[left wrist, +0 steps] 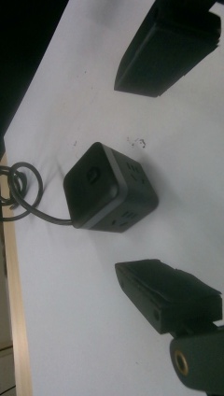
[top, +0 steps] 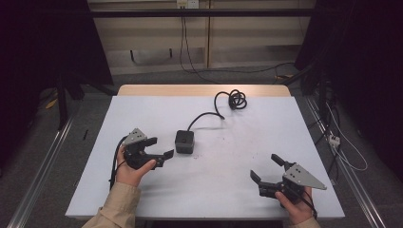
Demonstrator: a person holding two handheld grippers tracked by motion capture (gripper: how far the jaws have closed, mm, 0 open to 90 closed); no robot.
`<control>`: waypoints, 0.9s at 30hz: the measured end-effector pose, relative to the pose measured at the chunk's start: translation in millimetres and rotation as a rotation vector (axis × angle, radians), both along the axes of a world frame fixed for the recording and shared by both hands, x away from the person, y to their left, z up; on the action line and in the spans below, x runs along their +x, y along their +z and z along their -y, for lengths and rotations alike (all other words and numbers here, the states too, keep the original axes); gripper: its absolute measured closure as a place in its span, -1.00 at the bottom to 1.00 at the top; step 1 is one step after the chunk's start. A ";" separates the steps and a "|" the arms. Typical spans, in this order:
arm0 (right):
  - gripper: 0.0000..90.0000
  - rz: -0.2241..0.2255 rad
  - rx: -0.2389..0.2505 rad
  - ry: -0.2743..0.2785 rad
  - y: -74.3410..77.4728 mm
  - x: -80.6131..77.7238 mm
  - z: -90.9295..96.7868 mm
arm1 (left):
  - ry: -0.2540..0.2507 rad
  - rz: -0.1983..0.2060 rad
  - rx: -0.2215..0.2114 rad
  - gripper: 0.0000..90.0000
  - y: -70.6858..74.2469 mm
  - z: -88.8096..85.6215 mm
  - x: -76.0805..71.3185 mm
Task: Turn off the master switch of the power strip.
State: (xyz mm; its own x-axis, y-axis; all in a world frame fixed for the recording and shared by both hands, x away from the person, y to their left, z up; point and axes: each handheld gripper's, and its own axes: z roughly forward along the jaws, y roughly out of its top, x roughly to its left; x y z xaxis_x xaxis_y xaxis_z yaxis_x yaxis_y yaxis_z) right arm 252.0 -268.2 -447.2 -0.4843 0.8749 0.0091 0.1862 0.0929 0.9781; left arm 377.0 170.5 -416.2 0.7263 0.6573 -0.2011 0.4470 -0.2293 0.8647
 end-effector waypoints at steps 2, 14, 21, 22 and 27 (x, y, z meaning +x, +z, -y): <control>-0.87 -0.001 -0.001 0.000 0.0 0.0 -0.2 | -0.001 -0.001 -0.003 -0.78 -1.3 -3.2 -1.6; -0.87 -0.001 -0.002 -0.002 0.0 0.0 -0.1 | -0.008 0.011 0.026 -0.83 -5.2 -15.6 -8.8; -0.87 -0.001 -0.002 -0.002 0.0 -0.1 -0.1 | -0.006 0.028 0.044 -0.84 -5.6 -23.0 -13.7; -0.87 -0.002 -0.002 -0.002 0.0 -0.1 -0.1 | -0.004 0.030 0.043 -0.84 -5.7 -24.3 -14.7; -0.87 -0.001 -0.002 -0.001 0.0 -0.1 -0.4 | -0.002 0.038 0.048 -0.85 -7.2 -29.8 -16.8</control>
State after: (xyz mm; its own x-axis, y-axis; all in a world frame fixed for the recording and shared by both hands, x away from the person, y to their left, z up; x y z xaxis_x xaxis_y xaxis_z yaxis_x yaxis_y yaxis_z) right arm 251.9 -267.8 -447.3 -0.4834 0.8754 0.0076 0.1876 0.0951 0.9776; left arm 360.2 200.3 -423.5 0.7341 0.6641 -0.1417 0.4133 -0.2713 0.8692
